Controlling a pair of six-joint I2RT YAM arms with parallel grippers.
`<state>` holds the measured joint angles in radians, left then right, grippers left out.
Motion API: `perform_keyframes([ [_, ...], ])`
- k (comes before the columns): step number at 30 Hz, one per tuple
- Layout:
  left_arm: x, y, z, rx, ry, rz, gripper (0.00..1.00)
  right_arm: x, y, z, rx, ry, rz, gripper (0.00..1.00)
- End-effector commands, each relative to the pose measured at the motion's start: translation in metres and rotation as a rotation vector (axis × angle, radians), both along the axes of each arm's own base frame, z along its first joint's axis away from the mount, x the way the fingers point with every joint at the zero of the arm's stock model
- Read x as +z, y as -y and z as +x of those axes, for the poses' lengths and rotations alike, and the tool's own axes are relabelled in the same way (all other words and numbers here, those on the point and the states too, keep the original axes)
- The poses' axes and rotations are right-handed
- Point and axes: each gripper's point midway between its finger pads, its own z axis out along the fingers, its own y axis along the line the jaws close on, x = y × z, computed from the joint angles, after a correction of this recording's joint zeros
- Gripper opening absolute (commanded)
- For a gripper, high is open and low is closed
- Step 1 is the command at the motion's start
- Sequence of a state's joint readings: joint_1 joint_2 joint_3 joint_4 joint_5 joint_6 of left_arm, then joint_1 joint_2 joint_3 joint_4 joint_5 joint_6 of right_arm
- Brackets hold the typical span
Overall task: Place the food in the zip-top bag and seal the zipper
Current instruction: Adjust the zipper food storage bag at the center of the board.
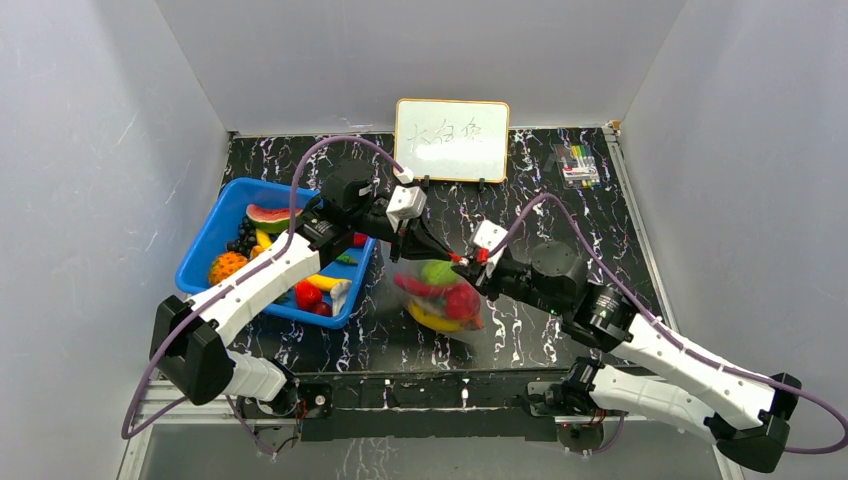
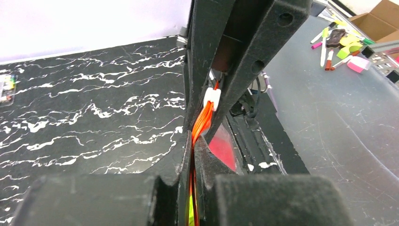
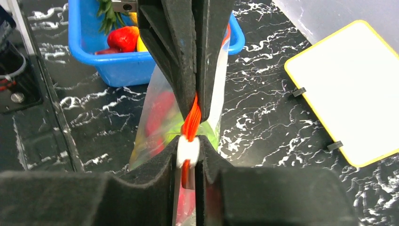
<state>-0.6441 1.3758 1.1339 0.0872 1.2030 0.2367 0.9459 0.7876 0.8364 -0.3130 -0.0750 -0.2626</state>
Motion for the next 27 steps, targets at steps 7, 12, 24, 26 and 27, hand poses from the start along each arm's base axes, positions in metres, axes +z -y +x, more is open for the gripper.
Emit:
perform_keyframes([
  [7, 0.028, -0.009, -0.001, 0.053, 0.112, -0.069, 0.0, 0.037, 0.0, -0.018, -0.04, -0.17, 0.522, 0.21],
  [12, 0.028, -0.012, -0.007, 0.051, 0.099, -0.071, 0.0, 0.038, 0.012, -0.013, -0.094, -0.137, 0.561, 0.17],
  [24, 0.038, -0.014, -0.019, 0.025, 0.054, -0.146, 0.01, 0.044, 0.002, -0.013, -0.047, -0.09, 0.495, 0.0],
  [26, 0.038, -0.014, -0.019, 0.025, 0.044, -0.138, 0.1, 0.043, 0.001, -0.014, -0.032, -0.077, 0.478, 0.0],
  [27, 0.039, -0.014, -0.019, 0.025, 0.043, -0.132, 0.19, 0.044, 0.001, -0.015, -0.022, -0.065, 0.471, 0.0],
])
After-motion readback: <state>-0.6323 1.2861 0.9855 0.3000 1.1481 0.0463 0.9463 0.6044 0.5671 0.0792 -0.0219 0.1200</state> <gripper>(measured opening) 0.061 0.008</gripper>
